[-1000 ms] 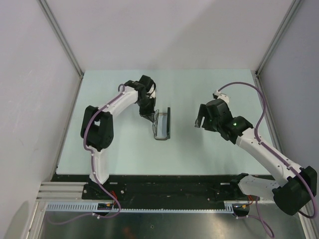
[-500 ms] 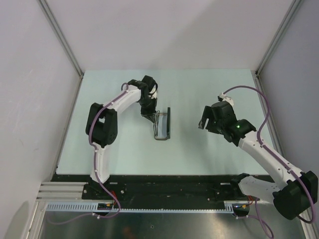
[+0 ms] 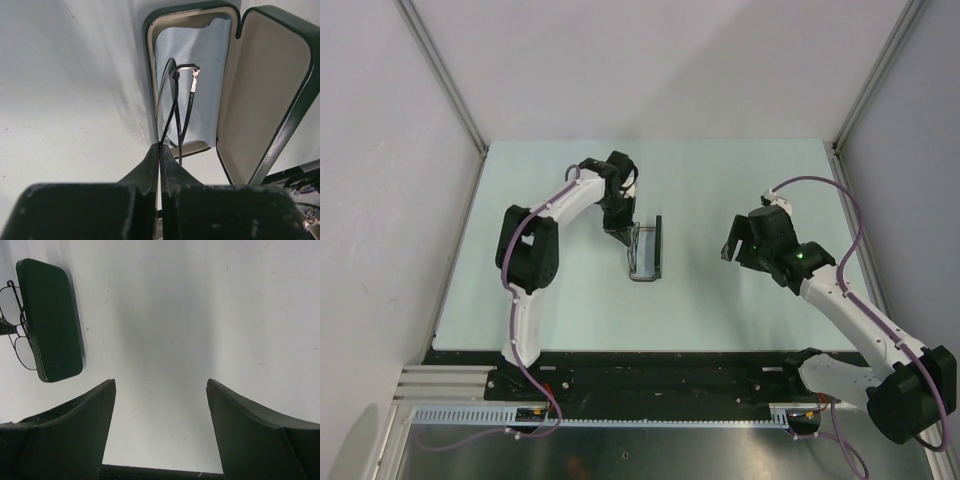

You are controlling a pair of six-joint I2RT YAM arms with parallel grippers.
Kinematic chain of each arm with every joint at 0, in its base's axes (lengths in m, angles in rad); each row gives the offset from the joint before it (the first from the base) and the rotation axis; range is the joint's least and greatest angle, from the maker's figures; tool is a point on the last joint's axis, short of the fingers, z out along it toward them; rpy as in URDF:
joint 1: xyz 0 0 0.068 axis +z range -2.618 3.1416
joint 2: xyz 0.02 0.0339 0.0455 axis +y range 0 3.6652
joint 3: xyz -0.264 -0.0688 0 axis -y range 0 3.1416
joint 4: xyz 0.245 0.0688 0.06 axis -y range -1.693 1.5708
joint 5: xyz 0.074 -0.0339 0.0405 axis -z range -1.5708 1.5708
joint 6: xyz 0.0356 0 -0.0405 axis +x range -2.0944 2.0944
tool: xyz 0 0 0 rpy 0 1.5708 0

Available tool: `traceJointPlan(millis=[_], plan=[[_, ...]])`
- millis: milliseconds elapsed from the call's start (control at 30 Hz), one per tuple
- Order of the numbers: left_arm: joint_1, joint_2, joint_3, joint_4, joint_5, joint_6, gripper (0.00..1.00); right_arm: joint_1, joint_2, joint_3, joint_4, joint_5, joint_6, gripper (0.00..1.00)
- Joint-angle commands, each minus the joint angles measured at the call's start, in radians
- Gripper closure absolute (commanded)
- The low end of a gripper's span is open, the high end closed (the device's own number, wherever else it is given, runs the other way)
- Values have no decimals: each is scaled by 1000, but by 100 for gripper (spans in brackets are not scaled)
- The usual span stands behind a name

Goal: Organize the sunglasses
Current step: Place the sunglasses in the sunglasses case.

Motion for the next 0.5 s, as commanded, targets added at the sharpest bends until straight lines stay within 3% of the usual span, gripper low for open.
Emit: traceJointPlan(millis=[0, 167, 467], plan=[[-5, 20, 49, -31, -20, 6, 100, -8, -29, -10, 32, -4, -5, 22], [-5, 31, 57, -34, -4, -2, 87, -18, -38, -31, 41, -5, -2, 22], [-5, 37, 81, -34, 8, -8, 77, -30, -38, -45, 49, -16, -5, 22]])
